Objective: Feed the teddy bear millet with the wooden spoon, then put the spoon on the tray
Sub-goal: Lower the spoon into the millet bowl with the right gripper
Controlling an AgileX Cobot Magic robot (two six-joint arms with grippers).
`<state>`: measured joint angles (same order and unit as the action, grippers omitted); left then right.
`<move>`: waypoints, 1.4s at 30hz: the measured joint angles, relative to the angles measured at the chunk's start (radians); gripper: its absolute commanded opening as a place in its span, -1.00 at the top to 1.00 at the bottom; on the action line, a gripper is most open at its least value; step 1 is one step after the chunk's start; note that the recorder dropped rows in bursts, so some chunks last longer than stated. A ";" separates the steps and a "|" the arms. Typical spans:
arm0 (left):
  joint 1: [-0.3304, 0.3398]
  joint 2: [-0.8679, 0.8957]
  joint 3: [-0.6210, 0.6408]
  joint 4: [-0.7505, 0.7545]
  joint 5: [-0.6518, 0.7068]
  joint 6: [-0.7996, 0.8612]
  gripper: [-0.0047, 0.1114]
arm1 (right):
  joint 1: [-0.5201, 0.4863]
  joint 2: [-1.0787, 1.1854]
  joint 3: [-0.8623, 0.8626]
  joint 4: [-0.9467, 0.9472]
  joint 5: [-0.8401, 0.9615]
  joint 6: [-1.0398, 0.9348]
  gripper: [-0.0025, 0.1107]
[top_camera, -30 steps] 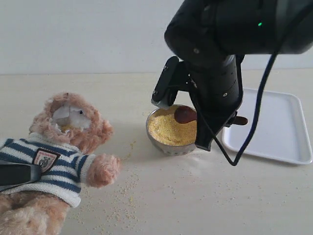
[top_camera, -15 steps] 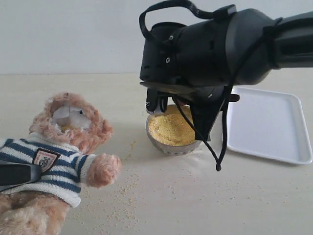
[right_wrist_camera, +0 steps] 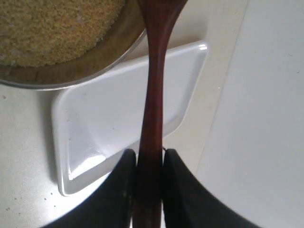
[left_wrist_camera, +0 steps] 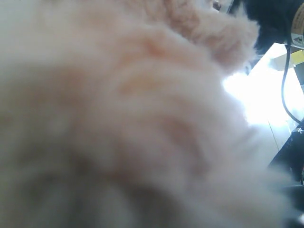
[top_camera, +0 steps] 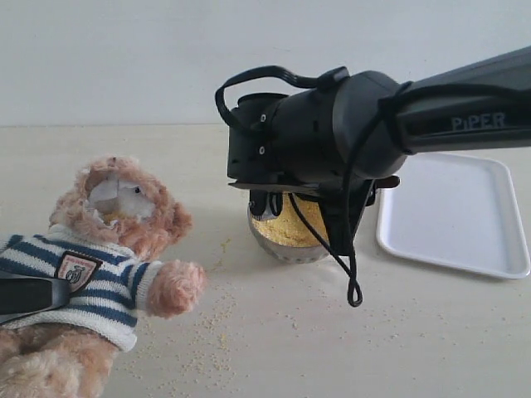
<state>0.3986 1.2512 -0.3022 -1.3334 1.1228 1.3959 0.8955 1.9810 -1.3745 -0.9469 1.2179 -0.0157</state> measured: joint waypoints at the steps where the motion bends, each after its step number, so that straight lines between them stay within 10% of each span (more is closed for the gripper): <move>1: 0.000 0.000 0.000 0.000 0.000 0.000 0.83 | 0.000 0.004 0.000 0.000 0.000 0.000 0.94; 42: 0.000 0.000 0.000 0.000 0.000 0.000 0.83 | -0.012 -0.071 0.000 0.390 0.000 -0.002 0.94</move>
<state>0.3986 1.2512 -0.3022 -1.3334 1.1228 1.3959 0.8836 1.9099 -1.3745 -0.5572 1.2184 -0.0180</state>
